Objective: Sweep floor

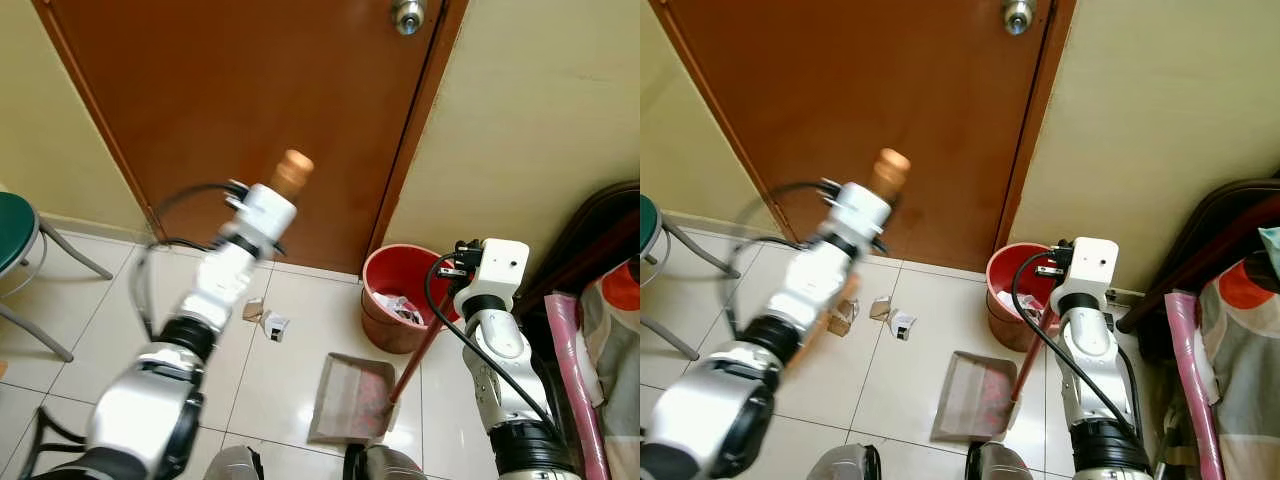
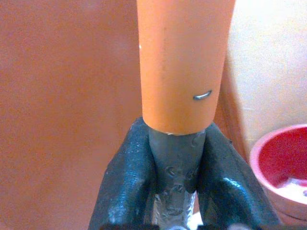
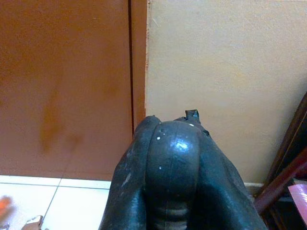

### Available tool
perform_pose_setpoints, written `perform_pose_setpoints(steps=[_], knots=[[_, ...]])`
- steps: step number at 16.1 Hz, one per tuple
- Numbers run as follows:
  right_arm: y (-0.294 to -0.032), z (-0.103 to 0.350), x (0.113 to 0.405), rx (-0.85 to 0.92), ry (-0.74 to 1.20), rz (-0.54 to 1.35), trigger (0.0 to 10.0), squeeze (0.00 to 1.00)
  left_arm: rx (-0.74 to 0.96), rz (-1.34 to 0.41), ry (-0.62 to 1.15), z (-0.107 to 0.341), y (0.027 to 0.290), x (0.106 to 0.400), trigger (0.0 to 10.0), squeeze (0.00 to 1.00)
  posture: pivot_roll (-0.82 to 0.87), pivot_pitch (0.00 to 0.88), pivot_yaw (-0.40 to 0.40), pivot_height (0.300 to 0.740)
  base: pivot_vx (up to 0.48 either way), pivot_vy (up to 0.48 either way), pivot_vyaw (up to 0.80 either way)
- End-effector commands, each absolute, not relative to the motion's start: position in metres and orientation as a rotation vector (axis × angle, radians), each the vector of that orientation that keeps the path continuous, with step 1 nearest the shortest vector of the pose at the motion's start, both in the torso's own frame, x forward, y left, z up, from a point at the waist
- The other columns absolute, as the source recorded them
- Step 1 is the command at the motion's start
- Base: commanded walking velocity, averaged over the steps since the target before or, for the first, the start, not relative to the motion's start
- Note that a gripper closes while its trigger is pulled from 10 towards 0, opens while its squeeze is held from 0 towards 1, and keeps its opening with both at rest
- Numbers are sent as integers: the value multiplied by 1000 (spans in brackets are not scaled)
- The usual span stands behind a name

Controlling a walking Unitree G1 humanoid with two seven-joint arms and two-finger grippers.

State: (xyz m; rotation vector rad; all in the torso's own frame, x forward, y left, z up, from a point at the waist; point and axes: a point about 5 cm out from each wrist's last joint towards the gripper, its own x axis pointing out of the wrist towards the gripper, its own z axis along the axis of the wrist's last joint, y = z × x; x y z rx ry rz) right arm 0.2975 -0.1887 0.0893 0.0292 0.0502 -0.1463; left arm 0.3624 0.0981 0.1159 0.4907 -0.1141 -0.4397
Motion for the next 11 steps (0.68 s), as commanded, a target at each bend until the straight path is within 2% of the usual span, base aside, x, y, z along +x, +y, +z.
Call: perform_pose_setpoints(steps=[1,6,7,11], knots=[[-192,99,298,28,10,-165,10000,0,522,-523,-161,123,81,362,10000,0,-73,101,-17,740,0,0,0],[-190,99,299,25,10,-164,10000,0,351,-711,-80,96,45,339,10000,0,-71,100,-15,740,0,0,0],[-191,100,300,15,10,-164,10000,0,272,-815,-49,92,37,332,10000,0,-67,101,-20,740,0,0,0],[-207,97,304,-90,45,-248,10000,0,146,-985,-49,88,36,316,10000,0,-47,105,-29,740,0,0,0]])
